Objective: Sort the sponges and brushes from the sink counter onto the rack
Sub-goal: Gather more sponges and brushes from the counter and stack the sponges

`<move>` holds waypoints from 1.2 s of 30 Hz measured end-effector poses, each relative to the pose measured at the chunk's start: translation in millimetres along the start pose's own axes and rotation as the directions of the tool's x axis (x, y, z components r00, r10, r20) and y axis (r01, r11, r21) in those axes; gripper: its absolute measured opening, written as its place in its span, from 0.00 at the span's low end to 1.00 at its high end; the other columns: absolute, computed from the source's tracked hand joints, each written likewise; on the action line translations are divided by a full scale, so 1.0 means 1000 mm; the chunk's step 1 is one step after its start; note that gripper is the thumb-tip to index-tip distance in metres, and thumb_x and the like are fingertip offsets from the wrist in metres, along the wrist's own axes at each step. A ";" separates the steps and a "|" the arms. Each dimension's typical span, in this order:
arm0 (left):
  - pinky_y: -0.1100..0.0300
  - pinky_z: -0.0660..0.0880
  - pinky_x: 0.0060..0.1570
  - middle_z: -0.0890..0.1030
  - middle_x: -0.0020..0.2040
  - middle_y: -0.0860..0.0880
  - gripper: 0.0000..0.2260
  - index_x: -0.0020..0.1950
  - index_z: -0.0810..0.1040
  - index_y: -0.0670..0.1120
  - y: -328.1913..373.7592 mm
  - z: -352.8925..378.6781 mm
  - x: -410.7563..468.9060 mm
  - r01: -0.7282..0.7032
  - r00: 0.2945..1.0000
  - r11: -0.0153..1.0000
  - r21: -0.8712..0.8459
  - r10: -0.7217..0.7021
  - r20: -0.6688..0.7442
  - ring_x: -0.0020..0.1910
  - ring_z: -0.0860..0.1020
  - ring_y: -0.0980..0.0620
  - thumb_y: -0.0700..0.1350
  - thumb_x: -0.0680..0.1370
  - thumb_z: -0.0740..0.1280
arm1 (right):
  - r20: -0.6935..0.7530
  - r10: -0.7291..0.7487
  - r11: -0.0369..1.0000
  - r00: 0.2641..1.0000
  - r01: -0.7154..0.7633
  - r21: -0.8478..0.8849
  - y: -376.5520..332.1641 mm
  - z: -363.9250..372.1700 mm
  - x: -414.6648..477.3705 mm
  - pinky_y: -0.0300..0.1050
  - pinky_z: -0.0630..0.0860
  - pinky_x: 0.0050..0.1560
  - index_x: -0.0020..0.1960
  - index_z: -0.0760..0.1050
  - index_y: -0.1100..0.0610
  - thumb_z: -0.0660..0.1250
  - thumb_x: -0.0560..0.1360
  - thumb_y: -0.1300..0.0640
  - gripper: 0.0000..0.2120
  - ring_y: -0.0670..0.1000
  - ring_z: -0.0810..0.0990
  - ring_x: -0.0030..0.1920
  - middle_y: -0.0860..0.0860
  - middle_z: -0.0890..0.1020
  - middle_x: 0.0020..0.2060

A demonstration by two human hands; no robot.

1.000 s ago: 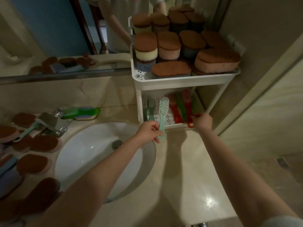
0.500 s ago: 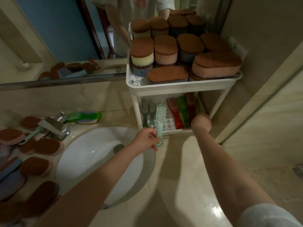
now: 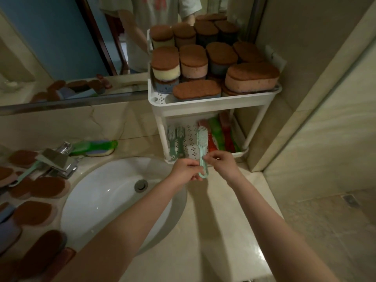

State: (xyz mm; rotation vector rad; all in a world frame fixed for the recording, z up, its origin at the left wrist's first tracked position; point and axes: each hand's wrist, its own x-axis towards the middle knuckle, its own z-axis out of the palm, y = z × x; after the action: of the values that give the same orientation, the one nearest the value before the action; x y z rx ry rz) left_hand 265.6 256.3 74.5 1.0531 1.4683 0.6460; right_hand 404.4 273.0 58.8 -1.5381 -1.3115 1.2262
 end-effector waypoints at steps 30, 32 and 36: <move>0.61 0.69 0.52 0.79 0.57 0.45 0.18 0.66 0.72 0.43 -0.006 -0.076 0.007 -0.038 0.930 0.995 0.093 0.069 -0.360 0.54 0.76 0.49 0.41 0.76 0.67 | -0.059 0.009 0.789 0.998 -0.043 -0.613 0.002 0.058 0.097 0.43 0.74 0.48 0.54 0.81 0.59 0.61 0.77 0.59 0.11 0.59 0.81 0.53 0.58 0.83 0.53; 0.62 0.69 0.50 0.78 0.55 0.47 0.18 0.65 0.72 0.43 -0.010 -0.077 0.005 -0.034 0.935 0.997 0.075 0.058 -0.350 0.51 0.75 0.52 0.41 0.76 0.67 | -0.065 -0.006 0.852 0.998 -0.029 -0.522 -0.002 0.058 0.085 0.41 0.72 0.48 0.55 0.81 0.57 0.66 0.75 0.59 0.10 0.57 0.80 0.53 0.56 0.83 0.53; 0.61 0.71 0.50 0.78 0.55 0.47 0.16 0.63 0.74 0.43 -0.027 -0.089 -0.003 -0.029 0.936 0.999 0.015 0.032 -0.351 0.52 0.75 0.52 0.42 0.75 0.68 | -0.072 -0.087 0.929 0.994 0.055 -0.367 -0.013 0.066 0.044 0.39 0.69 0.45 0.52 0.80 0.57 0.71 0.73 0.57 0.09 0.51 0.78 0.44 0.51 0.82 0.45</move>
State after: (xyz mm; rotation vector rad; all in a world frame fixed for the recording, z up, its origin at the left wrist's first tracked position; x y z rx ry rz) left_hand 172.7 256.4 69.2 1.0040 1.7664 0.8851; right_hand 337.4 316.2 46.0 -1.7599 -1.5872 0.8916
